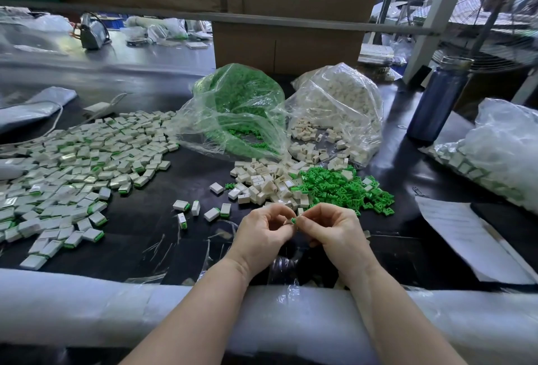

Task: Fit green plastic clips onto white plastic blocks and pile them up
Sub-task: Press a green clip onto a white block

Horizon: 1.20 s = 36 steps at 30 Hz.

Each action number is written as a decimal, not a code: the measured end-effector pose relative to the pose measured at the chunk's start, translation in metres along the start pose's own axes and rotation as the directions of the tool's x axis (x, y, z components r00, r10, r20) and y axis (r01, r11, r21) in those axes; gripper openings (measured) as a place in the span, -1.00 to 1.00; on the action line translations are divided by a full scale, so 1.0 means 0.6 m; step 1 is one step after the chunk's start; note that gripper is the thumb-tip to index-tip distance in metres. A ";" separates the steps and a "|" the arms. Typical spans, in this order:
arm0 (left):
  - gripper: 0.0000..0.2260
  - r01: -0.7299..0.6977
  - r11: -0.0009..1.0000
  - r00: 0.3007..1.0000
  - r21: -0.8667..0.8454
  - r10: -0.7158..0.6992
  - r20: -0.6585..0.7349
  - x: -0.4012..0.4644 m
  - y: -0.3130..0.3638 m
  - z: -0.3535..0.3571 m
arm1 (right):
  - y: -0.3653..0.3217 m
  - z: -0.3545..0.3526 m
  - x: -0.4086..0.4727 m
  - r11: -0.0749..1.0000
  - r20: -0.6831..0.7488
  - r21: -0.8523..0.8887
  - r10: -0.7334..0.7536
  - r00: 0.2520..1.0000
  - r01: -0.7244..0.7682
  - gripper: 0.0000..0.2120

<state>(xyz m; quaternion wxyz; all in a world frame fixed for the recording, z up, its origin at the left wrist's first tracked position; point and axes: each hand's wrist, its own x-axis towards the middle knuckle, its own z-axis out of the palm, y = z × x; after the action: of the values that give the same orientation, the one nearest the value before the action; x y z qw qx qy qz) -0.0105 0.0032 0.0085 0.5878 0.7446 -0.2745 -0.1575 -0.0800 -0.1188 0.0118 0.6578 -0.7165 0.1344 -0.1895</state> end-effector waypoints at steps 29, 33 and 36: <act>-0.77 -0.145 0.985 0.981 0.096 0.130 0.147 -0.002 0.002 0.000 | 0.007 -0.004 0.002 0.973 0.231 0.189 0.088 0.969 -0.134 -0.81; -0.77 -0.154 0.972 0.979 0.177 0.126 0.160 0.000 -0.004 0.003 | 0.007 -0.003 0.002 0.966 0.219 0.202 0.115 0.969 -0.160 -0.80; -0.77 -0.165 0.967 0.976 0.193 0.133 0.172 0.000 -0.005 0.004 | 0.007 -0.003 0.002 0.969 0.194 0.187 0.125 0.973 -0.161 -0.79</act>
<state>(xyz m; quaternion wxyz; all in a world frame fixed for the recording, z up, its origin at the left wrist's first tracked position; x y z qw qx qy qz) -0.0113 0.0020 0.0048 0.4943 0.7638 -0.3902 -0.1418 -0.0793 -0.1213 0.0076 0.7483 -0.6489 0.1059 -0.0884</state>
